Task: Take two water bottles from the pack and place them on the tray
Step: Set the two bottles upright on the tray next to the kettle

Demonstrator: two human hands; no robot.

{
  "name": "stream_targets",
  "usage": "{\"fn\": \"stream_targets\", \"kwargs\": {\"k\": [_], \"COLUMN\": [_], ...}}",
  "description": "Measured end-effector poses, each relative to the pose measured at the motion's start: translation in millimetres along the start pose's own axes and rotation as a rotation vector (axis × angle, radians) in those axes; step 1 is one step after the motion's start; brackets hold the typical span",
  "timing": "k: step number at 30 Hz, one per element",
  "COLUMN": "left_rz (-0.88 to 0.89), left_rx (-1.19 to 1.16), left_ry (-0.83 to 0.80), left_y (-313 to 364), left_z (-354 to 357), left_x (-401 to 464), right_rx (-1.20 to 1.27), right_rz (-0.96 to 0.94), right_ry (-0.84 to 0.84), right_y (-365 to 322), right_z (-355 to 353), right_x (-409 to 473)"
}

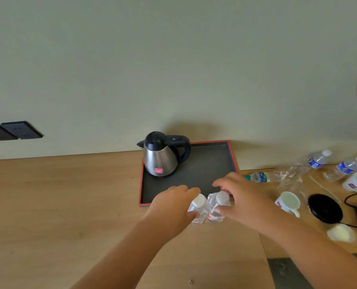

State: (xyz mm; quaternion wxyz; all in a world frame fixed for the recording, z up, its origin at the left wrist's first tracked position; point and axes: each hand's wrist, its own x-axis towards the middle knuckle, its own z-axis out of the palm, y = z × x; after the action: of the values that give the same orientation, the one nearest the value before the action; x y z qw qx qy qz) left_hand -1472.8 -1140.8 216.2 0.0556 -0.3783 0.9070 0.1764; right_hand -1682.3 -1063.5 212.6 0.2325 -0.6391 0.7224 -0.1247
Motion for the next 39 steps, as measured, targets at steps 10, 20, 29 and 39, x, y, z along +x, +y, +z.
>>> {"fn": "stream_targets", "kwargs": {"k": [10,20,29,39], "left_rz": [0.118,0.182,0.168,0.275], "left_rx": [0.099,0.243,0.323,0.372], "left_ry": [-0.040,-0.123,-0.148,-0.116], "left_y": [6.8,13.0,19.8,11.2], "left_z": [-3.7,-10.3,-9.7,-2.0], "left_x": [16.9,22.5,27.7,36.1], "right_rx": [-0.157,-0.207,-0.278,-0.144], "right_rz": [0.145,0.162,0.059,0.069], "right_ry": [0.071,0.071,0.043,0.084], "right_y": [-27.3,-31.2,-23.6,-10.8], "right_z": [9.6,12.4,10.1,14.8], "right_x": [-9.6,-6.8,-5.0,-1.1]}}
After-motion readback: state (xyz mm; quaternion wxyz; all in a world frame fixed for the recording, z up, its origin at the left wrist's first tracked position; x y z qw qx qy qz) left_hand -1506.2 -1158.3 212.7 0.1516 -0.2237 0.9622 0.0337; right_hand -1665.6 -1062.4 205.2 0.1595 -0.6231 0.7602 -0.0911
